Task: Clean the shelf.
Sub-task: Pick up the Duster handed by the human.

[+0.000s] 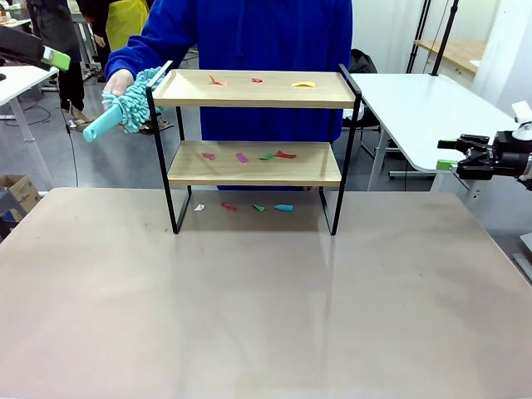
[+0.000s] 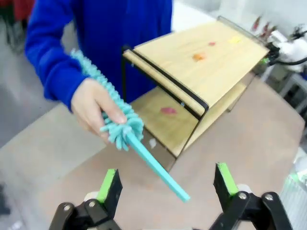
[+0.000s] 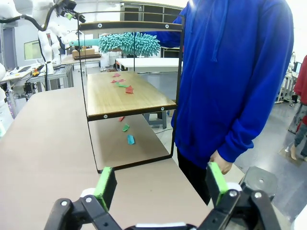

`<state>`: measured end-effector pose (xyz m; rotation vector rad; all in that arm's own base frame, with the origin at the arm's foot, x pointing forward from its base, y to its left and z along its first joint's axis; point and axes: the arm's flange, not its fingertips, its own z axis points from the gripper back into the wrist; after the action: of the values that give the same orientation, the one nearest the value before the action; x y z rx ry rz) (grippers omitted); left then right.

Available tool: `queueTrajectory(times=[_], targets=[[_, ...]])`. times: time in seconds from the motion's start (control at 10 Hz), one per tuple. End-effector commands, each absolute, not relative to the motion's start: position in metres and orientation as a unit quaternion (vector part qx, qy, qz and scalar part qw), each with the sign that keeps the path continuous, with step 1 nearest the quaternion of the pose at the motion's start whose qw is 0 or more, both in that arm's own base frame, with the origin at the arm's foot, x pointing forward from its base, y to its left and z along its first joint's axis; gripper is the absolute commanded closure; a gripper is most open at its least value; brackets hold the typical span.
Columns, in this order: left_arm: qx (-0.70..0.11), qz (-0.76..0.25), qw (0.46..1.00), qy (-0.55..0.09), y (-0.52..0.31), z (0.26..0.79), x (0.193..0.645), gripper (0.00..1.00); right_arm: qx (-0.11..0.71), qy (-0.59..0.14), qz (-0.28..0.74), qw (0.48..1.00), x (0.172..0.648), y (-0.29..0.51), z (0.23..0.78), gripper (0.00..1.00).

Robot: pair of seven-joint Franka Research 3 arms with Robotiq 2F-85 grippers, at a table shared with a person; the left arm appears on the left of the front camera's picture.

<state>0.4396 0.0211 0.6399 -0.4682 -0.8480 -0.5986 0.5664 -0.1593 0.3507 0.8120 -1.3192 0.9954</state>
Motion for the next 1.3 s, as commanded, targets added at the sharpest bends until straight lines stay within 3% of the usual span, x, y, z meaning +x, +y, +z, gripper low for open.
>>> queueTrajectory(times=[0.0, 0.2, 1.2], targets=[[-0.162, -0.211, 0.912, -0.313, -0.014, 0.663, 0.424, 0.00, 0.354, -0.566, 0.427, 0.611, 0.566, -0.158, 0.355, 0.00], [-0.094, -0.161, 0.931, -0.315, -0.043, 0.658, 0.429, 0.00, 0.354, -0.566, 0.427, 0.611, 0.566, -0.158, 0.355, 0.00], [-0.031, -0.114, 0.942, -0.313, -0.078, 0.569, 0.459, 0.00, 0.354, -0.566, 0.427, 0.611, 0.566, -0.158, 0.355, 0.00]])
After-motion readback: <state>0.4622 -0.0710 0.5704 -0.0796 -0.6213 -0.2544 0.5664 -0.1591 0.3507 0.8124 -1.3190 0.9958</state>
